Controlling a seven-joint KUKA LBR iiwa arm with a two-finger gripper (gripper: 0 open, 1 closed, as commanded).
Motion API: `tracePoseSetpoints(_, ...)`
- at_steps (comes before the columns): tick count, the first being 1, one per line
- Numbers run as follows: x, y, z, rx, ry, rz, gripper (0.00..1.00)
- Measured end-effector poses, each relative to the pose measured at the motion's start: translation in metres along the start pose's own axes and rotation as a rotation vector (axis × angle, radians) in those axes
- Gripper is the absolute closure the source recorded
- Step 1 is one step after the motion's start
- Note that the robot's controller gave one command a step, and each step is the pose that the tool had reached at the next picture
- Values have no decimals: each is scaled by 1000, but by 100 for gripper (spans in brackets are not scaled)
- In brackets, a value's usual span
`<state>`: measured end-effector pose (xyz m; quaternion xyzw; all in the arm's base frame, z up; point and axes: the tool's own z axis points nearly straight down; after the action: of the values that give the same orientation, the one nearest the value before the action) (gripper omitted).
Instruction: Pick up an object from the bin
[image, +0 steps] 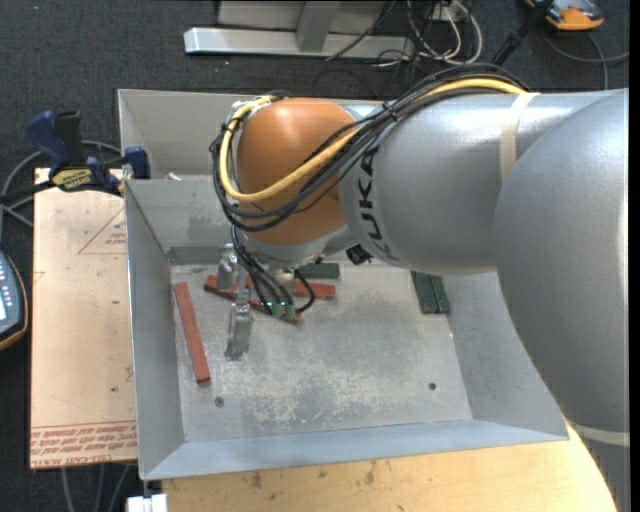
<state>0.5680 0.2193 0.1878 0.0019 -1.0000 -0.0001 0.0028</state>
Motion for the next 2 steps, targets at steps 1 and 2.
tracePoseSetpoints(1, -76, -56, 62, 3, -7, -91, 0)
tracePoseSetpoints(2, -76, -84, 121, 1, -3, -141, 0)
